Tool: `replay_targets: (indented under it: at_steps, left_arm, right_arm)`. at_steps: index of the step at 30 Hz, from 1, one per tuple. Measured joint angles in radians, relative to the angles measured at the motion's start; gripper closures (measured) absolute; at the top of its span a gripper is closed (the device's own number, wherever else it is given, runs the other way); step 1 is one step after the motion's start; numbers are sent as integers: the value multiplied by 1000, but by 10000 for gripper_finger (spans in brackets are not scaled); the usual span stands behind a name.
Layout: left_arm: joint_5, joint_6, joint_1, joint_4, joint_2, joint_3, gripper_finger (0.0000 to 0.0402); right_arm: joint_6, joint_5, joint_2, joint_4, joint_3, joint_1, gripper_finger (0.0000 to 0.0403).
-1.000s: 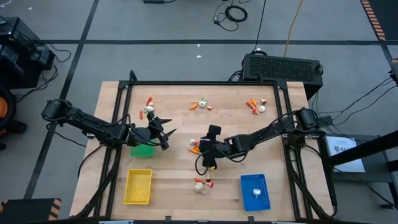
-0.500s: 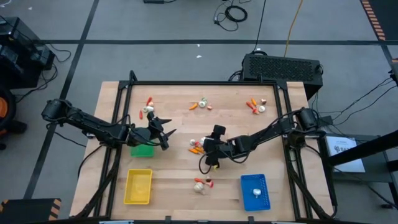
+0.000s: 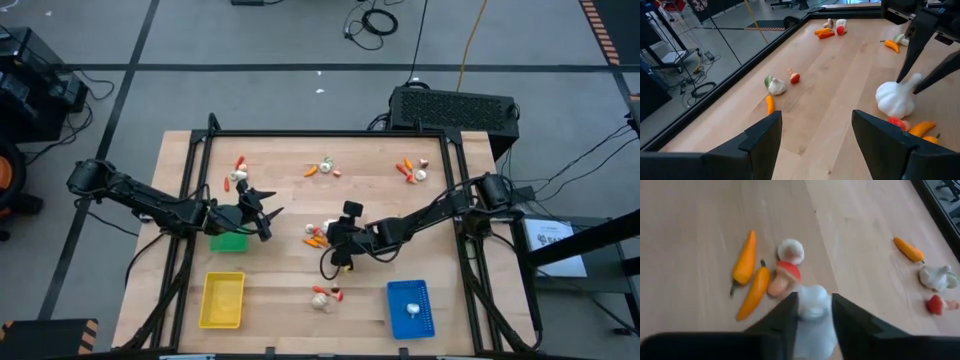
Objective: Sort produce into baskets
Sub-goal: Put the garlic into the blue bin
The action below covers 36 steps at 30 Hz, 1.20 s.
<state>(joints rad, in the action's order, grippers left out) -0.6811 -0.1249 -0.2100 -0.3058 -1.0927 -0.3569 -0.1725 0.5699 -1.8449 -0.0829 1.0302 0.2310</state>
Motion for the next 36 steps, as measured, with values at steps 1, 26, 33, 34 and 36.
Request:
replay_targets:
  at_steps: [1,26,33,34,36]
  left_arm:
    - [0,0,0,0,0,0,153]
    - [-1,37,11,-43,0,0,153]
    - [0,59,27,-57,0,0,153]
    - [0,60,28,-61,0,0,153]
    - [1,60,31,-70,0,0,153]
  right_arm:
    - [-1,0,0,-9,0,0,330]
    - [-250,-108,342,-312,47,197,397]
    - [-469,-273,383,-329,47,364,397]
    - [-510,-284,383,-333,47,394,397]
    - [-566,-274,380,-356,47,450,397]
